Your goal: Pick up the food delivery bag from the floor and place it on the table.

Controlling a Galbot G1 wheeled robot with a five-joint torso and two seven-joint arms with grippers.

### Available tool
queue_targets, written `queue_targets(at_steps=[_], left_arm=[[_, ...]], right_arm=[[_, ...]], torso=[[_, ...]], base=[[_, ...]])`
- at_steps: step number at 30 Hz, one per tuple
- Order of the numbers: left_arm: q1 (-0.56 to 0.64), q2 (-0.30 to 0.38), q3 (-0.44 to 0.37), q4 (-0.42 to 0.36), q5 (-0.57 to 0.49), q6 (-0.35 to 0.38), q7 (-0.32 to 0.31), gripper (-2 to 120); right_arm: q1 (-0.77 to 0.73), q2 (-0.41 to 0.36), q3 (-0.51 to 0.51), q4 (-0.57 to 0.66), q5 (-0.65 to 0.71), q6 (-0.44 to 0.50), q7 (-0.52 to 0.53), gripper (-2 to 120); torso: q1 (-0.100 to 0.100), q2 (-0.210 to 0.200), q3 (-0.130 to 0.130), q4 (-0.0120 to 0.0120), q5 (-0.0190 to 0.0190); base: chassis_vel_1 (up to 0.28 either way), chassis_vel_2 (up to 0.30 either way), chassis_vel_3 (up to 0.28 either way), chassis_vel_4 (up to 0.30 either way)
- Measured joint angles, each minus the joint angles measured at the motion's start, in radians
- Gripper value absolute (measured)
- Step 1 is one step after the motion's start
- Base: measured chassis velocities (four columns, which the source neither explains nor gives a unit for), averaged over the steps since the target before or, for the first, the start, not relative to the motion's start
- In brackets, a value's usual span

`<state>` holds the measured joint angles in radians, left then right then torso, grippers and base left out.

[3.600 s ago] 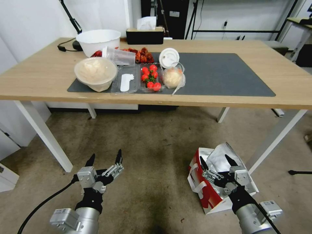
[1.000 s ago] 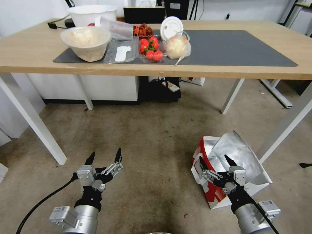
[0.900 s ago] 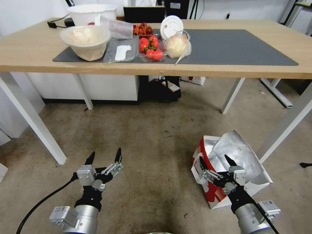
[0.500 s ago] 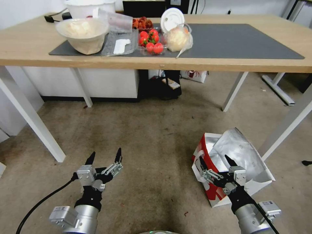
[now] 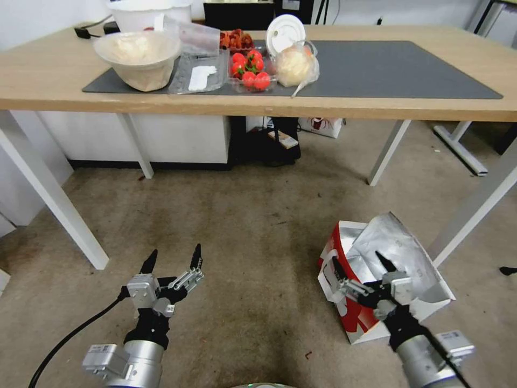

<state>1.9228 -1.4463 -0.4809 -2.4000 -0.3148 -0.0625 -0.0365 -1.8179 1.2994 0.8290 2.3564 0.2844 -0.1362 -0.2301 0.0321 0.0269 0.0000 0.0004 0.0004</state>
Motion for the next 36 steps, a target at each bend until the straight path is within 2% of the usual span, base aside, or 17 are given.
queue_targets(at_steps=[3, 4, 6, 7, 8, 9, 12, 13, 15, 19, 23, 36], left_arm=[[-0.021, 0.022, 0.016, -0.011, -0.001, 0.012, 0.001, 100], [-0.021, 0.022, 0.016, -0.011, -0.001, 0.012, 0.001, 100], [-0.024, 0.032, 0.026, -0.012, -0.004, 0.015, 0.000, 100], [-0.024, 0.037, 0.031, -0.012, -0.008, 0.015, -0.002, 100], [-0.024, 0.037, 0.031, -0.012, -0.008, 0.015, -0.002, 100], [-0.031, 0.045, 0.041, -0.007, -0.014, 0.015, -0.006, 100], [-0.039, 0.052, 0.052, 0.002, -0.017, 0.013, -0.010, 100], [-0.039, 0.052, 0.052, 0.002, -0.017, 0.013, -0.010, 100], [-0.041, 0.051, 0.056, 0.004, -0.021, 0.008, -0.010, 100], [-0.044, 0.048, 0.059, 0.007, -0.023, 0.006, -0.010, 100], [-0.050, 0.040, 0.064, 0.011, -0.023, 0.006, -0.010, 100], [-0.057, 0.028, 0.060, 0.020, -0.016, 0.005, -0.015, 100]], right_arm=[[0.027, -0.143, 0.129, -0.100, 0.107, -0.011, -0.038, 100], [0.027, -0.143, 0.129, -0.100, 0.107, -0.011, -0.038, 100], [0.040, -0.245, 0.187, -0.199, 0.180, -0.023, -0.060, 100], [0.048, -0.295, 0.205, -0.248, 0.213, -0.037, -0.059, 100], [0.048, -0.295, 0.205, -0.248, 0.213, -0.037, -0.059, 100], [0.051, -0.340, 0.217, -0.293, 0.240, -0.056, -0.051, 100], [0.053, -0.404, 0.225, -0.368, 0.229, -0.088, -0.027, 100], [0.053, -0.404, 0.225, -0.368, 0.229, -0.088, -0.027, 100], [0.062, -0.446, 0.218, -0.410, 0.224, -0.144, -0.015, 100], [0.081, -0.480, 0.190, -0.466, 0.218, -0.202, -0.012, 100], [0.128, -0.506, 0.128, -0.603, 0.170, -0.230, -0.026, 100], [0.174, -0.468, 0.065, -0.649, 0.151, -0.220, -0.061, 100]], torso=[[0.000, 0.001, 0.000, -0.0005, 0.0000], [0.000, 0.001, 0.000, -0.0005, 0.0000], [0.000, 0.001, 0.000, -0.0009, 0.0002], [0.000, 0.002, 0.000, -0.0001, 0.0001], [0.000, 0.002, 0.000, -0.0001, 0.0001], [0.001, 0.002, 0.000, 0.0002, 0.0001], [0.001, 0.003, 0.000, -0.0007, 0.0000], [0.001, 0.003, 0.000, -0.0007, 0.0000], [0.001, 0.003, 0.000, -0.0004, -0.0006], [0.001, 0.004, 0.000, -0.0002, -0.0002], [0.001, 0.004, 0.000, -0.0005, 0.0000], [0.001, 0.005, 0.000, -0.0005, -0.0004]], base=[[0.000, 0.000, 0.000, 0.000], [0.000, 0.000, 0.000, 0.000], [0.000, 0.000, 0.000, 0.000], [0.000, 0.000, 0.000, 0.000], [0.000, 0.000, 0.000, 0.000], [0.000, 0.000, 0.000, 0.000], [0.000, 0.000, 0.000, 0.000], [0.000, 0.000, 0.000, 0.000], [0.000, 0.000, 0.000, 0.000], [0.000, 0.000, 0.000, 0.000], [0.000, 0.000, 0.000, 0.000], [0.000, 0.000, 0.000, 0.000]])
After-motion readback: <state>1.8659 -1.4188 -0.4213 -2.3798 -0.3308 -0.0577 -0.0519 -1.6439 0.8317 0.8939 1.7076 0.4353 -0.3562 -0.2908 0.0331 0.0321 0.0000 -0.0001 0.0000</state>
